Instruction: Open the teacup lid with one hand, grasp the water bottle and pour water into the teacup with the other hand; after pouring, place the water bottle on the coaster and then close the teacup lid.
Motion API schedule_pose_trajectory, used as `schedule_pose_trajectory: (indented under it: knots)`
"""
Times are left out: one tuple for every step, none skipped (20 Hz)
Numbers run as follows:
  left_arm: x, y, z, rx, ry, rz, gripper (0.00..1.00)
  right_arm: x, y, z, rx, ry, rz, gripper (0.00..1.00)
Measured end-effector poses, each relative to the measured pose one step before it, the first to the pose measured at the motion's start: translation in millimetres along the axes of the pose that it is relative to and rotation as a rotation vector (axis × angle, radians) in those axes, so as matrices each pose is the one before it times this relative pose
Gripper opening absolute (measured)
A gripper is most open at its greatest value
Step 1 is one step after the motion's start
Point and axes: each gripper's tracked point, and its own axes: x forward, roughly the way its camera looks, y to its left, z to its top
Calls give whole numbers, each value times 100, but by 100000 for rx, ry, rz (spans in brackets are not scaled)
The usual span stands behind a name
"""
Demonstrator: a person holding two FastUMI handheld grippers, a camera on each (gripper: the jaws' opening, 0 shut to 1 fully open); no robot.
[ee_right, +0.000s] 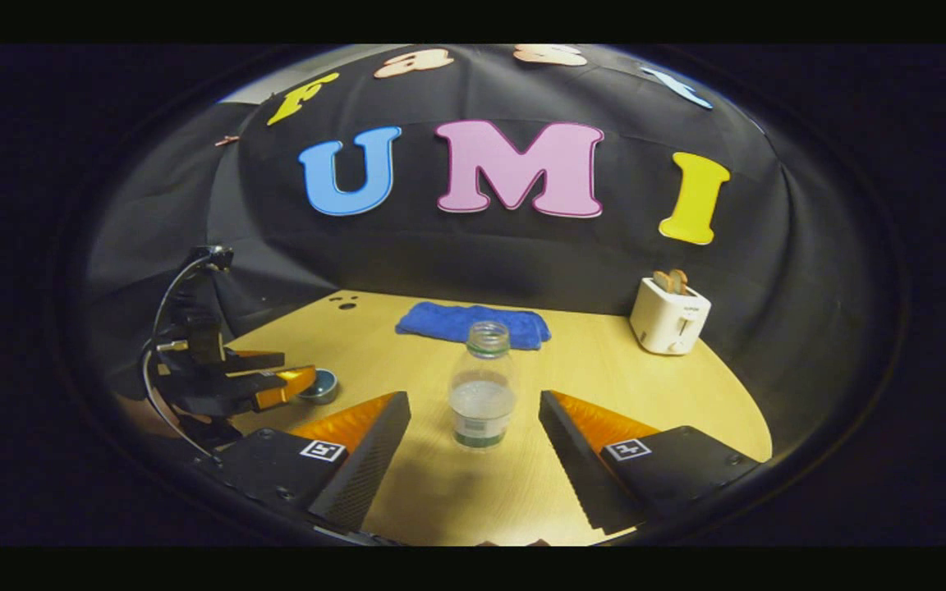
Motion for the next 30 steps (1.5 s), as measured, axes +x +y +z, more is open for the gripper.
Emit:
schedule_pose_trajectory:
  knots:
    - [268, -293, -337, 875, -150, -837, 78, 93, -73, -315, -63, 536, -609, 98]
    - [311, -8, -426, 1124, 683, 163, 76, 133, -77, -276, 78, 455, -450, 98]
    - [218, -229, -510, 278, 853, -497, 75, 166, 131, -265, 131, 644, -145, 98]
    - [97, -221, -194, -385, 316, -578, 73, 6, 245, -197, 178, 312, -121, 98]
    - [61, -156, -58, -281, -145, -1038, 73, 173, 98, -45, 87, 51, -276, 98]
    - [124, -31, 19, 472, -418, -163, 72, 203, 156, -104, -99, 159, -281, 98]
    - [227, 137, -267, 319, 318, -95, 69, 193, 118, -25, -147, 363, -282, 98]
    - [161, 42, -227, -196, 677, -406, 62, 135, 105, -44, -93, 134, -93, 98]
    - [56, -79, -50, -322, -155, -592, 67, 178, 296, 64, -109, -98, 285, 98]
    - [130, -105, 159, 66, -570, -477, 56, 94, 269, -120, -376, -69, 262, 98]
    - [40, 7, -44, 320, 36, -350, 56, 2, 259, 16, -452, -129, 283, 98]
    - [-150, 8, 97, 423, -191, 96, 55, 116, 52, -19, -240, -162, 250, 98]
    - [95, -24, -155, 186, -59, -212, 54, 76, 36, -32, -11, -220, 215, 98]
    - [-15, 70, -6, 31, -95, 284, 47, 130, 145, -55, 224, -73, 67, 98]
    - [34, 130, -152, -124, 232, 390, 49, 61, -5, -63, 338, -120, -121, 98]
    - [-34, 248, 72, -169, -696, 432, 41, 231, -5, -92, 281, -162, -253, 98]
    - [91, 100, 23, -234, -115, 44, 42, 165, 16, -150, 237, -237, -529, 98]
    - [-57, -106, -26, 25, 109, -545, 39, 132, -52, -175, 231, -216, -613, 98]
    - [-3, -14, -22, 596, -187, -414, 35, 235, -66, -54, 261, -237, -620, 98]
    - [50, -45, 12, 1027, -8, -273, 34, 310, -148, -127, 338, -414, -854, 98]
    - [2, 27, 151, 1149, -543, -188, 37, 214, -185, -52, 444, -580, -770, 98]
    - [39, 42, 145, 596, -439, 106, 28, 336, 2, -135, 478, -518, -951, 98]
    - [-43, 83, -59, 181, -528, 78, 30, 331, -133, -62, 503, -627, -956, 98]
    - [22, 18, 169, -48, -603, 5, 28, 248, -104, -118, 521, -678, -1034, 98]
    - [88, -54, 120, -182, -249, 139, 26, 418, -66, -62, 824, -590, -961, 98]
    - [-47, 138, 166, -654, -533, 292, 25, 263, -38, -88, 1198, -468, -831, 98]
    - [-52, -6, 150, -1171, -326, -323, 25, 308, 171, 26, 1291, -438, -484, 98]
    - [-51, 15, 371, -1138, -458, -300, 25, 263, 122, 6, 1011, -754, -660, 98]
    - [-163, 39, 108, -695, -345, -167, 25, 268, -18, 19, 404, -874, -740, 98]
    - [-179, 34, 263, -495, -484, -138, 25, 403, -127, 18, -42, -959, -837, 98]
